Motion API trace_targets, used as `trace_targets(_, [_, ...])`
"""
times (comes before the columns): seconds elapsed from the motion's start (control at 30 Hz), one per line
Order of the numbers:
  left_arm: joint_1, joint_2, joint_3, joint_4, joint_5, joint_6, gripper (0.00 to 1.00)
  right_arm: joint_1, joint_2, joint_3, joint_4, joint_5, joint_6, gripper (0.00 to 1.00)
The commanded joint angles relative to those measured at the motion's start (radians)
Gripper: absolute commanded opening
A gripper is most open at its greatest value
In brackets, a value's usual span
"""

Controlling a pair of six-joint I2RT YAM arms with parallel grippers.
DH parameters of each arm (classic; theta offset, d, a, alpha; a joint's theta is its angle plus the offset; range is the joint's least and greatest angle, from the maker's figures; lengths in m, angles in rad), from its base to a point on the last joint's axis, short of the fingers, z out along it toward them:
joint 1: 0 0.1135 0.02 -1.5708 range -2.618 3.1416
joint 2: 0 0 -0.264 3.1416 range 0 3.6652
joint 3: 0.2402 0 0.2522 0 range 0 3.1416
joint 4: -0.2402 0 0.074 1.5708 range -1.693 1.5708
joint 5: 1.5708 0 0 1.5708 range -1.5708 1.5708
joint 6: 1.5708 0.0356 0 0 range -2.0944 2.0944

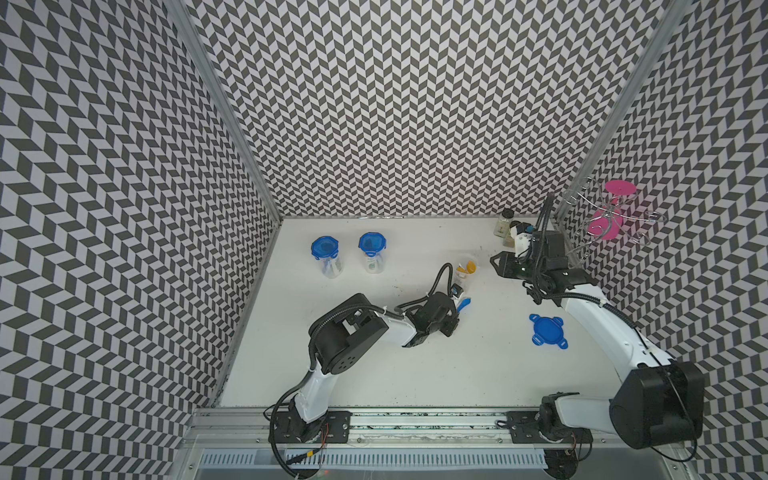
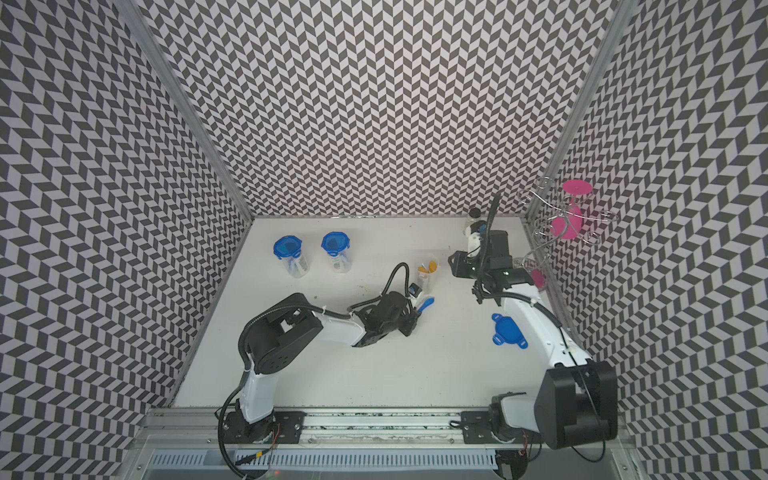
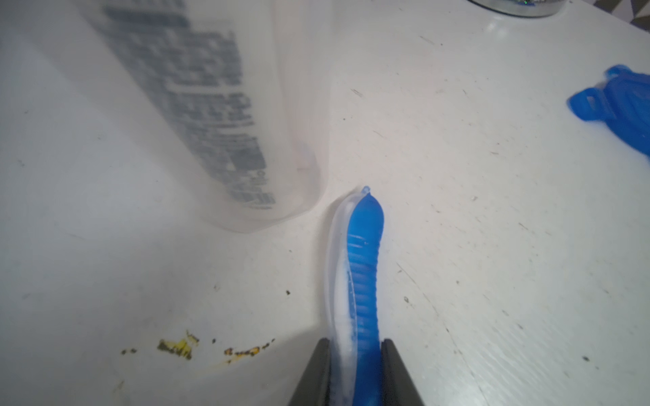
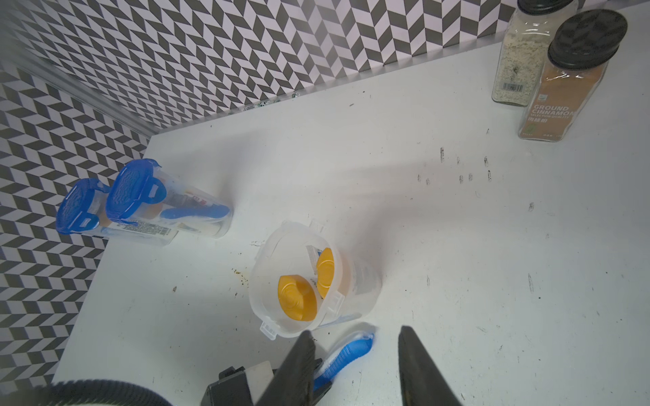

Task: Pack away toiletry kits
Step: Pick up the toiletry item from the center of the board.

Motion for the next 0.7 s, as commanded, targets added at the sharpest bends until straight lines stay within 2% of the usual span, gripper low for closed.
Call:
trace_targets(0.0, [-0.009, 0.048, -0.039, -0.119, -0.064, -0.001, 0.10, -0.004, -0.045, 0.013, 0.015, -0.019, 0.013, 0.47])
trace_targets(0.1, [-0.013, 0.034, -0.048, -0.127, -0.064, -0.005, 0.07, -0.005, -0.069, 0.005, -0.005, -0.004, 0.017, 0.54])
trace_targets(0.3, [-0.016, -0.088, -0.101, -0.174, -0.025, -0.034, 0.00, -0.014, -0.103, 0.003, -0.047, -0.005, 0.014, 0.59])
trace_targets(0.5, [-0.009, -0.323, -0.168, -0.244, 0.175, -0.080, 0.00, -0.018, -0.116, -0.007, -0.062, -0.054, 0.003, 0.64])
trace_targets(0.67, [0.053, -0.501, -0.202, -0.294, 0.288, -0.123, 0.00, -0.018, -0.116, -0.054, -0.032, -0.219, -0.014, 0.68])
